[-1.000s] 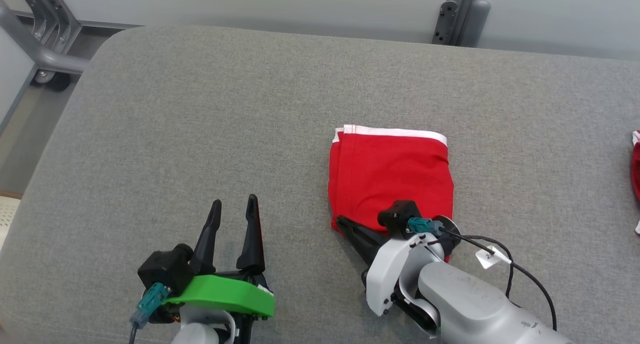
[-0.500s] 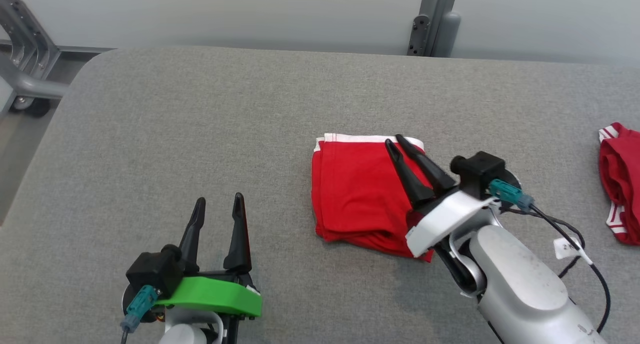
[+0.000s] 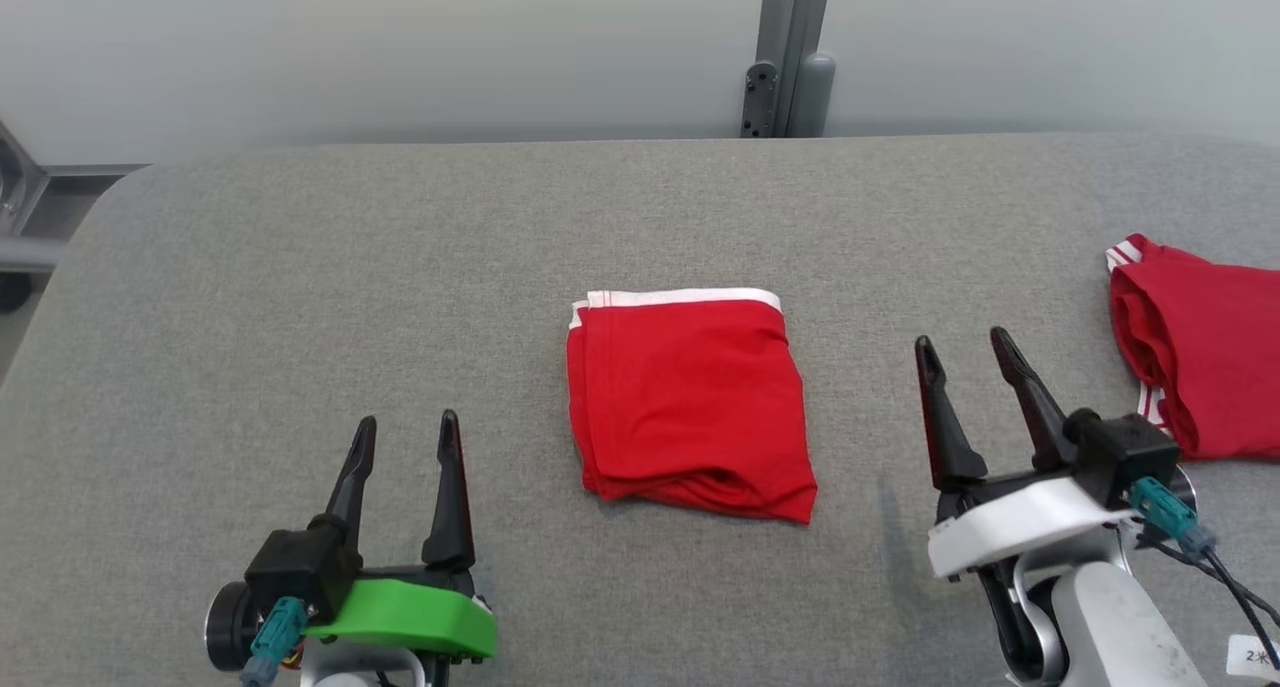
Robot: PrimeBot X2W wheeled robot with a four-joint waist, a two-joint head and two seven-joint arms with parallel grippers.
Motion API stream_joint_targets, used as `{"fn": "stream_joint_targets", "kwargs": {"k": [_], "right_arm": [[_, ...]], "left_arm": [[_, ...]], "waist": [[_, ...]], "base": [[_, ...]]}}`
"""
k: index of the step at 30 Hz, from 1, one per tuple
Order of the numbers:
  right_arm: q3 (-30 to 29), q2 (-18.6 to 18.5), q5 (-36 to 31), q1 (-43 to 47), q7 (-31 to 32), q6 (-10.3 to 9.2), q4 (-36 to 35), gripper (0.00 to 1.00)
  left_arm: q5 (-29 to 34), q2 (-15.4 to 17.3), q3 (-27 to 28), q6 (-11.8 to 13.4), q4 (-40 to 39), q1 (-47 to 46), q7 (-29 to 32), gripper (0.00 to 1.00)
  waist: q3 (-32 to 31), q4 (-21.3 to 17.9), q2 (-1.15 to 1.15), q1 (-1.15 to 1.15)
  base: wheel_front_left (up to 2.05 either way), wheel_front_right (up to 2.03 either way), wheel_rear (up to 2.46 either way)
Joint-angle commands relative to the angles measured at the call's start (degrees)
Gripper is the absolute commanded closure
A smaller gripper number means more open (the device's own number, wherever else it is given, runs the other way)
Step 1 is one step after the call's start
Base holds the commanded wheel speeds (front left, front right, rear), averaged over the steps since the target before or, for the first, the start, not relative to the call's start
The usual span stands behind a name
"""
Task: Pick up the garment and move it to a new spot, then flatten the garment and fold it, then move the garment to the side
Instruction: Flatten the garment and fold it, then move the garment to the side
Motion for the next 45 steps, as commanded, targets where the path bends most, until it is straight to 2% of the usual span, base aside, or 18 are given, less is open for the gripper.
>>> {"fn": "stream_joint_targets", "kwargs": {"k": [1, 4, 13, 33, 40, 45], "right_arm": [[-1.03, 0.09, -0.84, 1.41, -0.16, 0.0, -0.59, 0.0], [-2.64, 0.31, -0.95, 3.43, -0.16, 0.0, -1.22, 0.0], [-2.64, 0.31, 0.52, 6.74, -0.16, 0.0, -2.16, 0.0], [-2.3, 0.32, 1.31, 5.7, -0.16, 0.0, 0.0, 0.0], [-2.54, 0.34, 3.27, 3.46, 0.21, 0.0, 4.89, 0.0], [-1.04, 0.32, 5.57, -1.96, 6.63, 0.0, 9.83, 0.0]], "left_arm": [[-0.06, -0.13, 0.66, -0.2, 0.14, 1.26, -0.16, 0.0], [0.85, -0.34, 1.6, -0.51, 0.31, 2.53, -0.16, 0.0], [2.53, -0.89, 4.26, -1.47, 1.01, 5.24, -0.17, 0.0], [4.24, -2.3, 5.55, -3.04, 2.62, 4.73, -0.17, 0.0], [4.6, -2.56, 5.01, -3.45, 3.03, 4.11, -0.17, 0.0], [4.45, -2.76, 4.26, -3.52, 3.35, 3.35, -0.17, 0.0]], "waist": [[-0.93, -1.11, 0.0, 0.0], [-1.56, -1.87, 0.0, 0.0], [-2.59, -3.12, 0.0, 0.0], [-2.9, -2.77, 0.0, 0.0], [-2.71, -1.88, 0.0, 0.0], [-2.29, -0.32, 0.0, 0.0]], "base": [[0.0, 0.0, 0.0], [0.0, 0.0, 0.0], [0.0, 0.0, 0.0], [0.0, 0.0, 0.0], [0.0, 0.0, 0.0], [0.0, 0.0, 0.0]]}}
